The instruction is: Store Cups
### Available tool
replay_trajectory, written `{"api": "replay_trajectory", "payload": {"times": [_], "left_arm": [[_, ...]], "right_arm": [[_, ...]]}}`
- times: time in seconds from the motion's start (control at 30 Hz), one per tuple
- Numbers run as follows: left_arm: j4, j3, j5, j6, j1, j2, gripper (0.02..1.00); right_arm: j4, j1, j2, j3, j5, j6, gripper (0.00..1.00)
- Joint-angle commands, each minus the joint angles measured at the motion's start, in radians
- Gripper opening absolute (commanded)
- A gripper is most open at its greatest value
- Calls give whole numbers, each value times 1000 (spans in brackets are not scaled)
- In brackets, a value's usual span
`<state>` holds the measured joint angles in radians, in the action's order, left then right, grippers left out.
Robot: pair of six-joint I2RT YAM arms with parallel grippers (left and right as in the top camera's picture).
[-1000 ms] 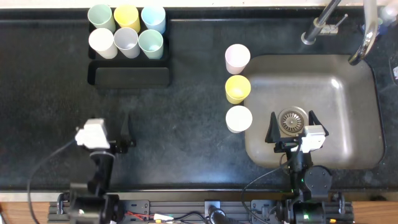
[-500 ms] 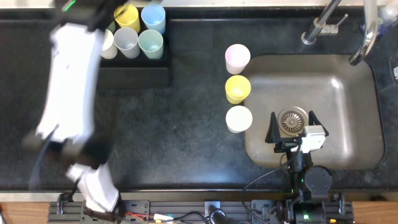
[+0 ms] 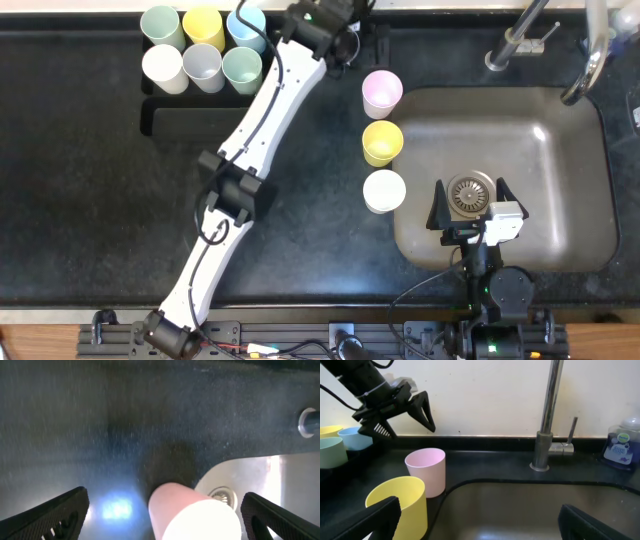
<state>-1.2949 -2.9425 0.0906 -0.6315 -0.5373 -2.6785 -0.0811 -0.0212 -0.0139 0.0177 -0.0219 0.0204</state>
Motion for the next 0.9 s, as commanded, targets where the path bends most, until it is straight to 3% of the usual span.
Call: {"api": "replay_trajectory", "payload": {"times": [0.03,0.33,0.9], "left_arm": [[-30,-43,6,-89,9,-11,998],[-158,-43,145,-156,1,-30,998],[-213,-43,88,-155,-20,-80,998]], "right_arm": [[5,0,10,-13,-4,3,998],[5,0,10,-13,-4,3,998],[5,0,10,-13,-4,3,998]]}}
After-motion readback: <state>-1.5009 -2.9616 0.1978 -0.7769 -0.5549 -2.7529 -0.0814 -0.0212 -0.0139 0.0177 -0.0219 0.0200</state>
